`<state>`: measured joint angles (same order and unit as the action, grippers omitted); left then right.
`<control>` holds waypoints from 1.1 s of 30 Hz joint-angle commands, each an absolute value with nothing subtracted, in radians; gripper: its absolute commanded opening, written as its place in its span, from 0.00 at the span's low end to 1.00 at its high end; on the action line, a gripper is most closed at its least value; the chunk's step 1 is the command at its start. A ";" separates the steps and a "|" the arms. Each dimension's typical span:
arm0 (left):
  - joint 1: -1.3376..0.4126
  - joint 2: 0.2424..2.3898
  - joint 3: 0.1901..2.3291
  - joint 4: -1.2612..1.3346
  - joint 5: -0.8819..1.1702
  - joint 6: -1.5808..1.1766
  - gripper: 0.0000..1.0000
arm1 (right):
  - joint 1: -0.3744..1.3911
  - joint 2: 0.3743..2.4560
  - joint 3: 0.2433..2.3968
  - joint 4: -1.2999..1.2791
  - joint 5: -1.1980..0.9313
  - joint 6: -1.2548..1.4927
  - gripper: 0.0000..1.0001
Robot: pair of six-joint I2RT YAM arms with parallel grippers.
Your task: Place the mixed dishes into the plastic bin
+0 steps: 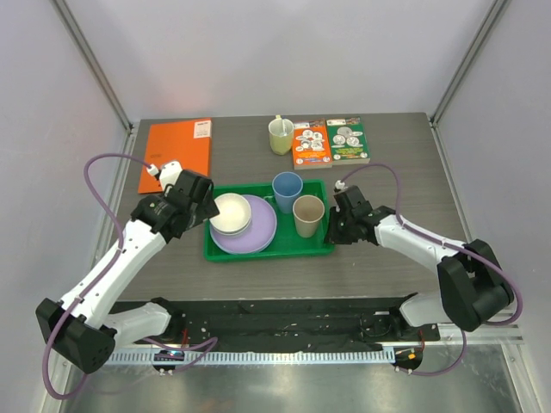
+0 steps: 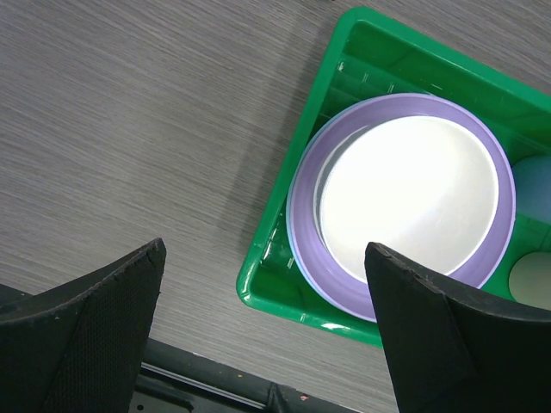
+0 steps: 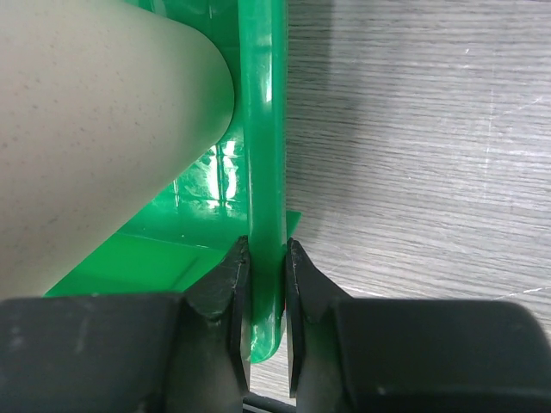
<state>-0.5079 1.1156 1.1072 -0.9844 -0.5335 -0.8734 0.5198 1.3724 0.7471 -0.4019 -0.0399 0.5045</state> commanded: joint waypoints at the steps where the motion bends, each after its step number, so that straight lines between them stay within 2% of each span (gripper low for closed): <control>1: -0.503 1.114 1.115 -0.971 -0.571 -0.865 0.97 | 0.546 1.436 0.732 -0.453 -0.118 0.483 0.01; 9: -0.505 1.104 1.109 -0.979 -0.571 -0.868 0.97 | 0.548 1.442 0.762 -0.442 -0.084 0.561 0.01; 19: -0.503 1.089 1.091 -0.976 -0.558 -0.873 0.96 | 0.546 1.391 0.684 -0.405 -0.035 0.647 0.01; 33: -0.503 1.086 1.091 -0.988 -0.565 -0.876 0.96 | 0.538 1.454 0.756 -0.379 -0.005 0.699 0.01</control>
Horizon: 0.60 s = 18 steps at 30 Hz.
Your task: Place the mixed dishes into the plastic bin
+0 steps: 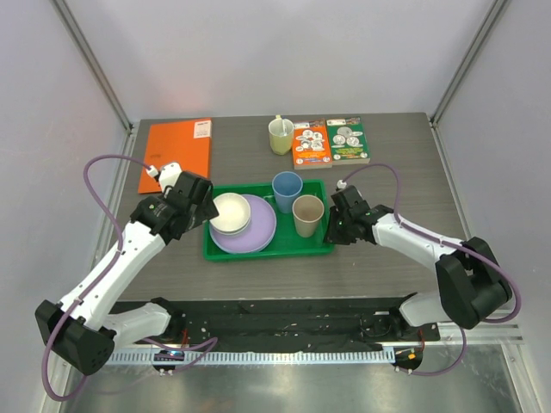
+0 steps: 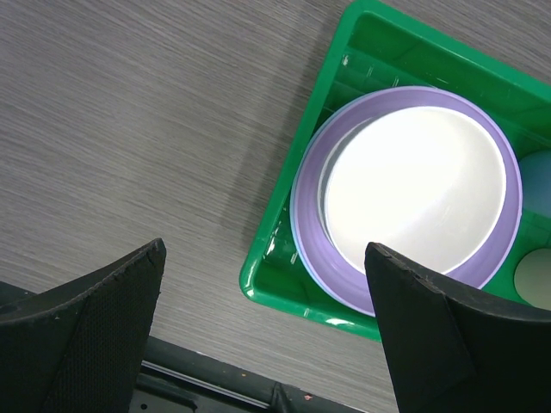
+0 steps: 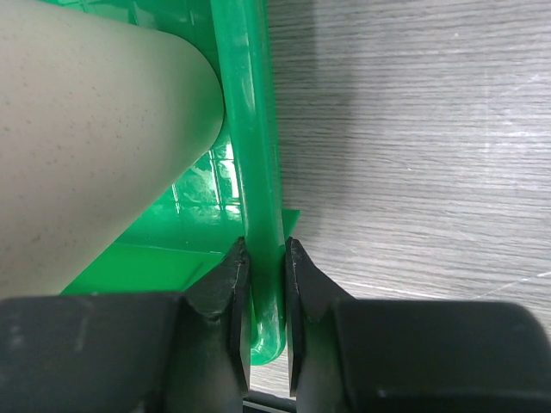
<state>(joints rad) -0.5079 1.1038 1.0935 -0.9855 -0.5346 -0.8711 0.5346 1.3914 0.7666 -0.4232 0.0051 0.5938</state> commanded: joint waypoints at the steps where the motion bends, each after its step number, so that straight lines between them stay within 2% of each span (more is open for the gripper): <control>1: -0.503 1.086 1.089 -0.986 -0.565 -0.876 0.96 | 0.538 1.454 0.756 -0.376 -0.005 0.703 0.01; 12: -0.503 1.086 1.103 -1.000 -0.572 -0.867 0.97 | 0.502 1.491 0.796 -0.379 0.017 0.690 0.02; 14: -0.503 1.081 1.103 -1.003 -0.580 -0.868 0.97 | 0.496 1.485 0.805 -0.391 0.012 0.672 0.27; 15: -0.503 1.077 1.101 -1.005 -0.583 -0.868 0.97 | 0.495 1.465 0.805 -0.397 -0.024 0.666 0.34; 18: -0.505 1.069 1.095 -1.000 -0.583 -0.871 0.97 | 0.492 1.418 0.808 -0.432 -0.025 0.654 0.44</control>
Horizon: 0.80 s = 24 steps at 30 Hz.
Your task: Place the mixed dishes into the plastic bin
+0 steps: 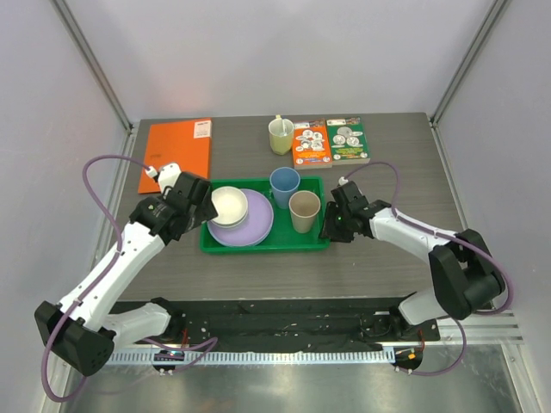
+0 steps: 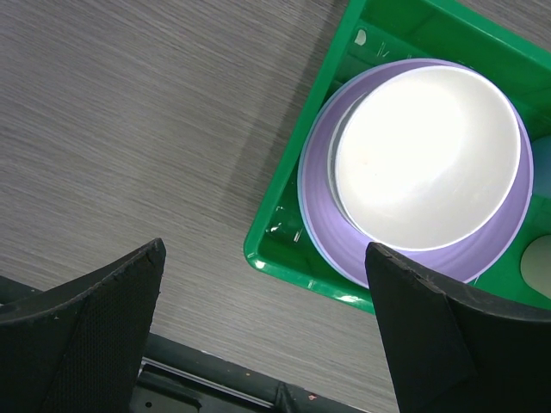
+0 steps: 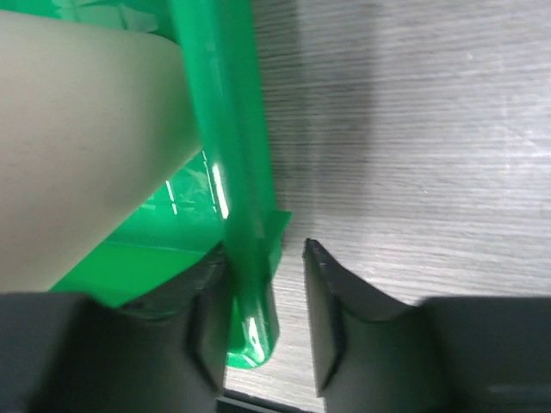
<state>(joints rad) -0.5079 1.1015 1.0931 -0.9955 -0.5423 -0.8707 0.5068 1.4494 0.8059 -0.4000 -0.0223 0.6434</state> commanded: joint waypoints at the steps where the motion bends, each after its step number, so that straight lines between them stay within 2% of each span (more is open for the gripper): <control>1: -0.503 1.069 1.092 -0.999 -0.583 -0.874 0.97 | 0.489 1.381 0.821 -0.445 -0.017 0.652 0.47; 9: -0.503 1.077 1.117 -1.009 -0.595 -0.884 0.97 | 0.460 1.283 0.959 -0.682 0.061 0.555 0.51; 14: -0.503 1.068 1.150 -1.012 -0.565 -0.893 0.98 | 0.384 1.160 1.044 -0.732 0.070 0.554 0.52; 18: -0.503 1.052 1.244 -1.040 -0.560 -0.905 0.98 | 0.327 1.091 1.124 -0.749 0.156 0.528 0.52; 24: -0.503 1.013 1.362 -1.063 -0.575 -0.885 0.99 | 0.270 1.078 1.238 -0.744 0.183 0.480 0.52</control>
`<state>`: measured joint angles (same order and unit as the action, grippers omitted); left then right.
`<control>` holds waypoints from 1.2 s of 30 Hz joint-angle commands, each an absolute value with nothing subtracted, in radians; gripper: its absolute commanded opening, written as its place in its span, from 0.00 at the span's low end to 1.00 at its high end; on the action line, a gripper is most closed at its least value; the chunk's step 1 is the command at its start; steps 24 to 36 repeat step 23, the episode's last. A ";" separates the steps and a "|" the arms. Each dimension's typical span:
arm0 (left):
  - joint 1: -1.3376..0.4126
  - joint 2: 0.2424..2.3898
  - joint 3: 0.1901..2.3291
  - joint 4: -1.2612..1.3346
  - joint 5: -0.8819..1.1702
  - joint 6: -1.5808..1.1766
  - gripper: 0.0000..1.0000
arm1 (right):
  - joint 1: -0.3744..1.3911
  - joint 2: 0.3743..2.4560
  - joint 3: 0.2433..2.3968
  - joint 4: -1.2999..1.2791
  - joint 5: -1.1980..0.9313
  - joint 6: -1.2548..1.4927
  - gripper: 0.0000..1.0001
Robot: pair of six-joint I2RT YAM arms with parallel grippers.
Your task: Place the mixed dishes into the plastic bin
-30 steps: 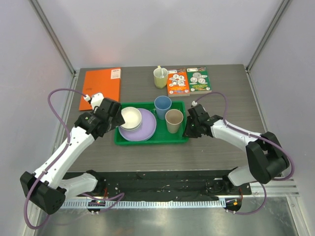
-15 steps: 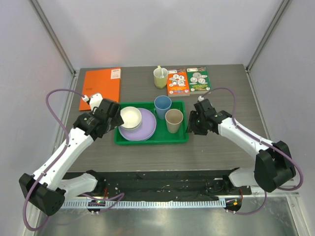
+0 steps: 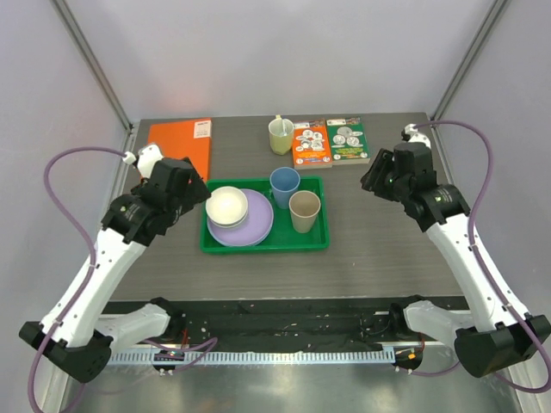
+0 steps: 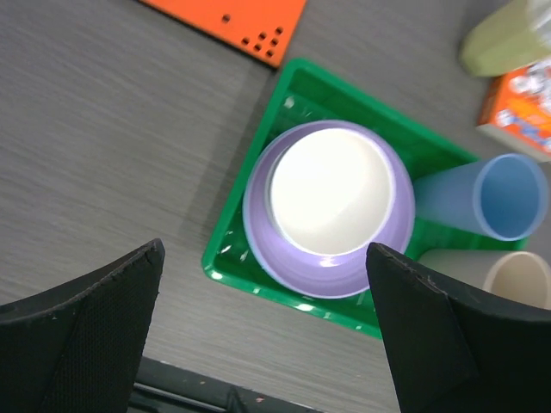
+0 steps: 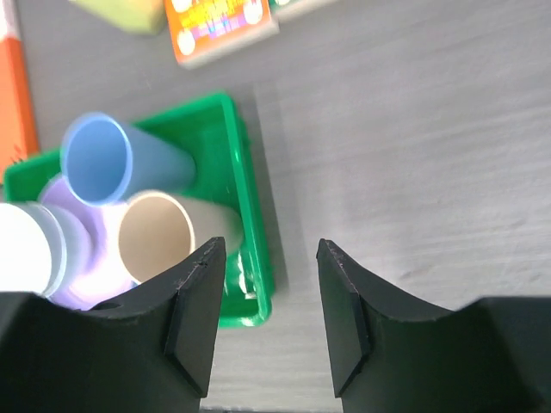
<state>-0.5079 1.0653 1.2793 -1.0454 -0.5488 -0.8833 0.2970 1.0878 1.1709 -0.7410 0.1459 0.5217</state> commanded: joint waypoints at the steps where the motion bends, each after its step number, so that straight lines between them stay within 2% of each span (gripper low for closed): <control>1: -0.503 1.008 1.379 -1.068 -0.572 -0.884 0.99 | 0.267 1.078 1.246 -0.744 0.175 0.486 0.52; 13: -0.503 0.861 1.414 -1.081 -0.577 -0.890 1.00 | 0.264 1.055 1.232 -0.727 0.132 0.500 0.52; 18: -0.503 0.864 1.405 -1.089 -0.565 -0.897 1.00 | 0.264 1.019 1.212 -0.677 0.087 0.515 0.52; 23: -0.503 0.862 1.358 -1.009 -0.460 -0.859 1.00 | 0.262 0.986 1.187 -0.669 0.103 0.506 0.52; 36: -0.503 0.862 1.358 -1.009 -0.460 -0.859 1.00 | 0.262 0.986 1.187 -0.669 0.103 0.506 0.52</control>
